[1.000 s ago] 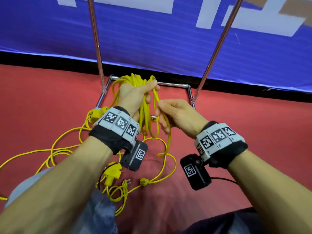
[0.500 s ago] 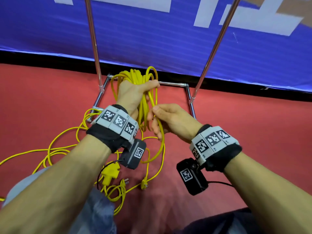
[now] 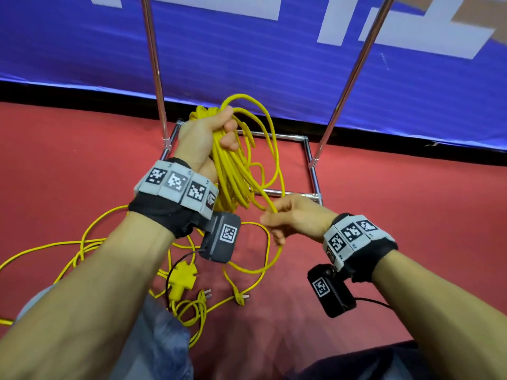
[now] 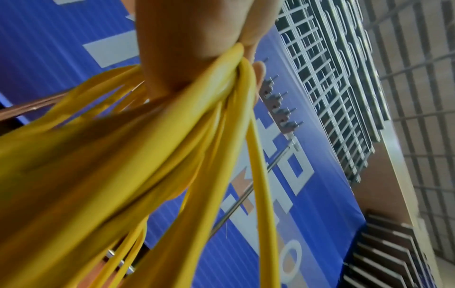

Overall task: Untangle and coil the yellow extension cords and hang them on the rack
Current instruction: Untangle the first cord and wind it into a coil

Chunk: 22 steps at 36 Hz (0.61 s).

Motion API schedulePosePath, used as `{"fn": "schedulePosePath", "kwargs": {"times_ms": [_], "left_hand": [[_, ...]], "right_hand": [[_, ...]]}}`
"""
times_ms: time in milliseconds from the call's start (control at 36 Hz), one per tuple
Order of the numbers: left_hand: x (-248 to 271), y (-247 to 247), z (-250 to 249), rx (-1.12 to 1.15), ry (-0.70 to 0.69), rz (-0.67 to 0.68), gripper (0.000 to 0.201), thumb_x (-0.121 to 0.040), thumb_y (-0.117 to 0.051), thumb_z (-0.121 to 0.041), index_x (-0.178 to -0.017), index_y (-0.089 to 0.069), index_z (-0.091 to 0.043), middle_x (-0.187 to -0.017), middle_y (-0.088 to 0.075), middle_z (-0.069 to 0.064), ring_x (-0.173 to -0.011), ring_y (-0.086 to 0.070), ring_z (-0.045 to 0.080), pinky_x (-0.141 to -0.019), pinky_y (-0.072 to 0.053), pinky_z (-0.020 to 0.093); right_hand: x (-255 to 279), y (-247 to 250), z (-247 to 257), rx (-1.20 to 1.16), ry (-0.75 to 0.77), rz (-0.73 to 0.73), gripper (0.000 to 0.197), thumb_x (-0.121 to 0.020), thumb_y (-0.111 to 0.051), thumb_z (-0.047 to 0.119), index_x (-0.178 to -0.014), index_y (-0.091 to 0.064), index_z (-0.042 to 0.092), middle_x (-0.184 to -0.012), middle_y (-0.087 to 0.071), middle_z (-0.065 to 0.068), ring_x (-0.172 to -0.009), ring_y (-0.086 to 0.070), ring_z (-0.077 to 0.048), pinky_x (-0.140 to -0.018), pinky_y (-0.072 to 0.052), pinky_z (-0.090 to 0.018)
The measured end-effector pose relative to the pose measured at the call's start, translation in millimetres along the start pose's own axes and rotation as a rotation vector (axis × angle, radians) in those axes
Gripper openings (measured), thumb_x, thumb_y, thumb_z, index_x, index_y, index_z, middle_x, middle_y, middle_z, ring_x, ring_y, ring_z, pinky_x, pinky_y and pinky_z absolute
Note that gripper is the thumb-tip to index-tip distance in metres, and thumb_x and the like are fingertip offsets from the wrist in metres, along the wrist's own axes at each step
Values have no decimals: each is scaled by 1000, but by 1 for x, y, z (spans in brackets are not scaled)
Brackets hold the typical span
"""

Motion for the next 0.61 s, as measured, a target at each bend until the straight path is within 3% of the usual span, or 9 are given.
{"fn": "schedulePosePath", "kwargs": {"times_ms": [111,194,278,333,417,500,611], "left_hand": [[-3,11,-19,18,-57,-16,21,-97,-53,-11,-77,-47,-11,-57,-48,-2,-36,-35,6,-43,-36,21],[-4,18,-27,-63,-117,-66,23,-95,-56,-10,-73,-49,-11,-57,-48,0,-36,-35,8,-42,-35,22],[-5,23,-30,-226,-181,-118,30,-93,-60,-7,-64,-49,-11,-57,-48,3,-36,-35,10,-42,-34,22],[-5,25,-32,-394,-236,-140,34,-91,-61,-6,-61,-48,-11,-55,-48,3,-36,-35,12,-42,-33,23],[-4,24,-29,-632,-281,-155,36,-89,-64,-6,-56,-49,-9,-50,-47,3,-33,-35,12,-42,-33,24],[0,17,-21,-793,-260,-116,30,-88,-66,-6,-61,-53,-2,-51,-47,7,-30,-36,10,-42,-30,24],[8,10,-5,-884,-185,-15,30,-89,-66,-9,-60,-59,-2,-38,-50,-2,-30,-36,8,-40,-32,20]], "right_hand": [[3,21,-24,53,-93,-96,34,-90,-59,4,-57,-54,9,-52,-52,-8,-58,-54,-25,-68,-49,-36],[8,36,-28,-10,-117,-140,37,-91,-59,7,-55,-56,11,-55,-51,-10,-56,-50,-24,-61,-47,-28],[12,46,-22,-118,-116,-164,40,-90,-56,10,-50,-60,15,-52,-48,-8,-51,-42,-21,-54,-38,-28],[15,54,-16,-277,-118,-203,30,-87,-51,12,-58,-62,11,-51,-44,-6,-50,-34,-18,-51,-29,-28],[16,67,-4,-392,-65,-304,24,-93,-43,10,-75,-57,2,-54,-38,-2,-48,-26,-11,-43,-20,-21],[13,67,9,-281,21,-387,21,-97,-47,10,-84,-59,-1,-57,-39,-1,-42,-28,-5,-38,-18,-16],[5,52,32,-99,148,-444,18,-98,-52,13,-89,-62,1,-54,-41,-1,-38,-31,-8,-35,-24,-15]]}}
Point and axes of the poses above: each hand's wrist, its own x-axis away from the middle knuckle, its own y-axis out of the back of the hand, z = x × y, the point moved 3 cm from there along -x, towards the middle knuckle
